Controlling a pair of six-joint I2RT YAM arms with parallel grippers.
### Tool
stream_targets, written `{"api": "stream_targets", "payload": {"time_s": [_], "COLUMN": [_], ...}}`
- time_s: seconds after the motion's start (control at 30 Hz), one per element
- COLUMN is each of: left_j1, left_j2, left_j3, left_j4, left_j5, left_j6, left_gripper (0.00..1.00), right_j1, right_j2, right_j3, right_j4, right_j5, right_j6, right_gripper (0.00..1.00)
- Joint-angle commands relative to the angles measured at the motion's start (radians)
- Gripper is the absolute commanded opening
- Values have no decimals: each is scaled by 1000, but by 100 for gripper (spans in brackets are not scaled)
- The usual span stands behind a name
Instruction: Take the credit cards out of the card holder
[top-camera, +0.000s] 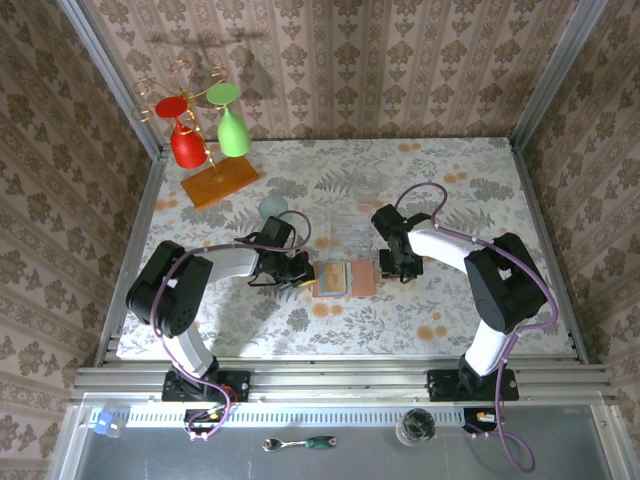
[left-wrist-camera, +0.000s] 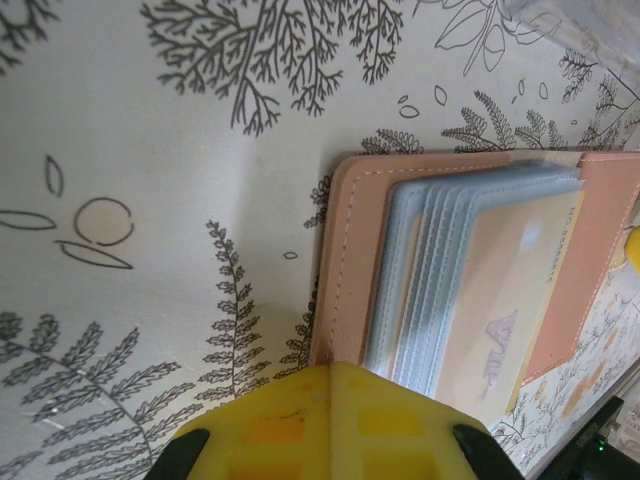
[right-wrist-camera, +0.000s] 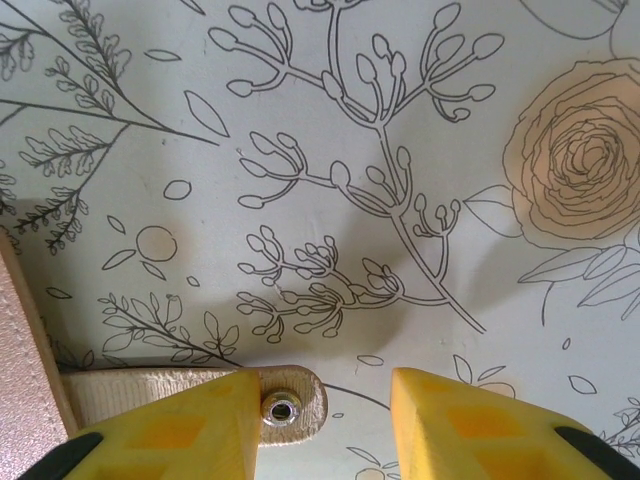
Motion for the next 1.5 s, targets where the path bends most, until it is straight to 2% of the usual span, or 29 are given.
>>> {"api": "stream_targets", "payload": {"time_s": [0.0,0.17,0.33,0.83,0.97,1.1,1.23,1.33,1.47], "left_j1": [3,3,3,-15,-26,-32,-35,-35,-35], "left_j2": [-10,-24,-48,-89,-71,-63,-58,-50,-37], "left_j3": [-24,0,24,80,80,77,72,68,67], "left_j4": [-47,-51,-74,-106,-91,-78,-71,-68,-62], "left_j5": [-49,-44,-47,-57,-53,-52,-54,-54,-49], "left_j6": [-9,-3,1,16,10,4,2,1,-1], "left_gripper": [0,0,5,8,8,8,8,8,8], "right_j1": [-8,-8,-7,13,33,60,70,70,67], "right_j2": [-10,-48,-81,-149,-142,-86,-19,14,45], "right_j3": [11,29,63,119,111,130,160,168,153], "right_j4": [-64,-84,-104,-66,23,73,-14,-62,-65], "right_j5": [29,18,-6,-170,-279,-361,-245,-152,-127], "right_j6": [-12,-12,-6,42,56,68,55,35,26], "right_gripper": [39,39,39,39,33,34,39,48,54]}}
